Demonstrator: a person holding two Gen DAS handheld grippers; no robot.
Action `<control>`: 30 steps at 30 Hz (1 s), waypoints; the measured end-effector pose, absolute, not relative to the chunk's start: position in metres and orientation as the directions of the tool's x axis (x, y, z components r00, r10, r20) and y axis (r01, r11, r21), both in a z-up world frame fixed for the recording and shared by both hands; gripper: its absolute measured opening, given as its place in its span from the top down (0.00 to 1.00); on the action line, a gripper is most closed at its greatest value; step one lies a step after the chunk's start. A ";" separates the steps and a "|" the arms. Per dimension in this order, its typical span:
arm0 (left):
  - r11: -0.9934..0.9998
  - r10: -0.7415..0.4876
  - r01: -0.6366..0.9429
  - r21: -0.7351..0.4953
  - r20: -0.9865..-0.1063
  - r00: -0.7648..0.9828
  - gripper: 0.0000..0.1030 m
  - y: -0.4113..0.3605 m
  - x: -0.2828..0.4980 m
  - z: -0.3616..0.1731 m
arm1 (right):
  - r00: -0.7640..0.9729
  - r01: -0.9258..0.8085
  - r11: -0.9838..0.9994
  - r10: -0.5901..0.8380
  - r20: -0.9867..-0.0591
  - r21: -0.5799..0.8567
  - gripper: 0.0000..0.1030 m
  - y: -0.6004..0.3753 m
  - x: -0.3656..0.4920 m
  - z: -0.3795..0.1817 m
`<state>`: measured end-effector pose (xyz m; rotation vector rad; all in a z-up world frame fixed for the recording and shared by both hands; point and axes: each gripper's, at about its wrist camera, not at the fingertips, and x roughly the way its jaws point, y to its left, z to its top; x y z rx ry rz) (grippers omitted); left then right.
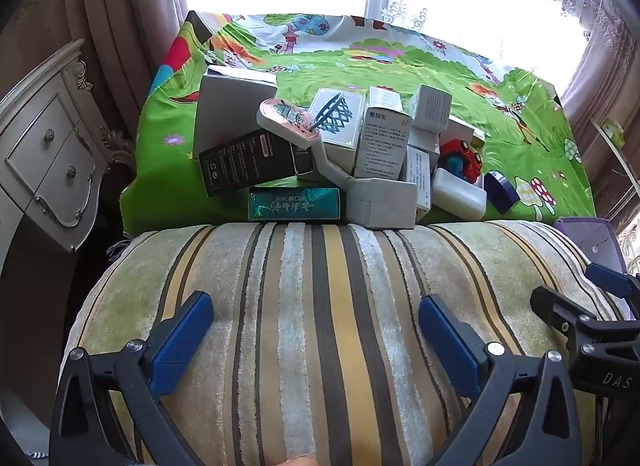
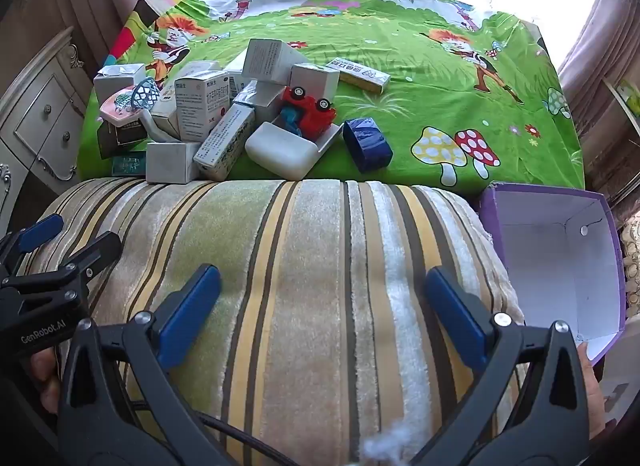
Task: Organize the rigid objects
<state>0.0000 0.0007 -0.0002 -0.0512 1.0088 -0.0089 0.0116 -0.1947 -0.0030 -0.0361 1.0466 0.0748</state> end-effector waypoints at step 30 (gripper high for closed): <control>0.998 -0.039 -0.023 -0.060 -0.846 0.532 0.00 0.001 -0.002 -0.006 | 0.526 -0.074 0.997 0.047 -0.849 0.010 0.00 -0.195 0.008 -0.004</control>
